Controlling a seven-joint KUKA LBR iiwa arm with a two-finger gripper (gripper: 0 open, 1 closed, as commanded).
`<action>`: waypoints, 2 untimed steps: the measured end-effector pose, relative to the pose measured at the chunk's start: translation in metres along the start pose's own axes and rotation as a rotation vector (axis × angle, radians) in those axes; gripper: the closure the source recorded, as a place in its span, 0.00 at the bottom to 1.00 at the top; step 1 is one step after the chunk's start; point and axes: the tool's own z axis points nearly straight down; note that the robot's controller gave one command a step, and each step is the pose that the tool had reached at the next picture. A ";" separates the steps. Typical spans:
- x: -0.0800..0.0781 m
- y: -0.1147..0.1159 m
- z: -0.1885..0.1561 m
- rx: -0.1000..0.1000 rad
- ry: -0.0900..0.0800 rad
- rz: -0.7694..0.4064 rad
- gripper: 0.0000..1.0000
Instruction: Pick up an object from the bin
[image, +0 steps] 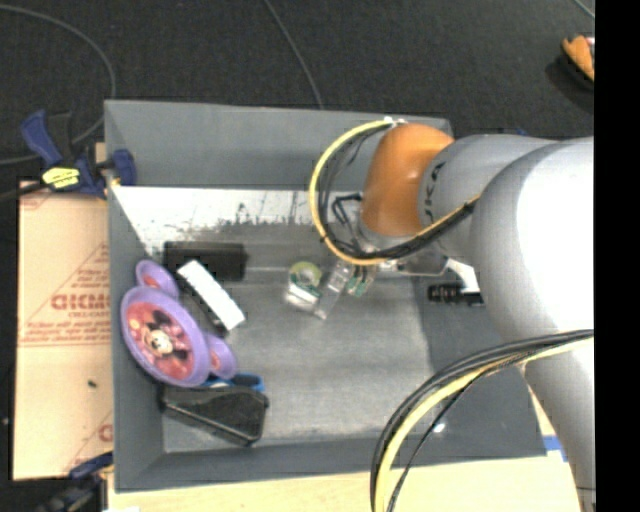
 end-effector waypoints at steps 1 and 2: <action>0.000 0.000 0.000 0.000 0.000 0.000 1.00; 0.001 -0.001 -0.002 0.002 0.002 -0.001 1.00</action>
Offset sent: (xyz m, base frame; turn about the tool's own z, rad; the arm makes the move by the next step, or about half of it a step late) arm 0.0000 -0.0001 0.1142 0.0000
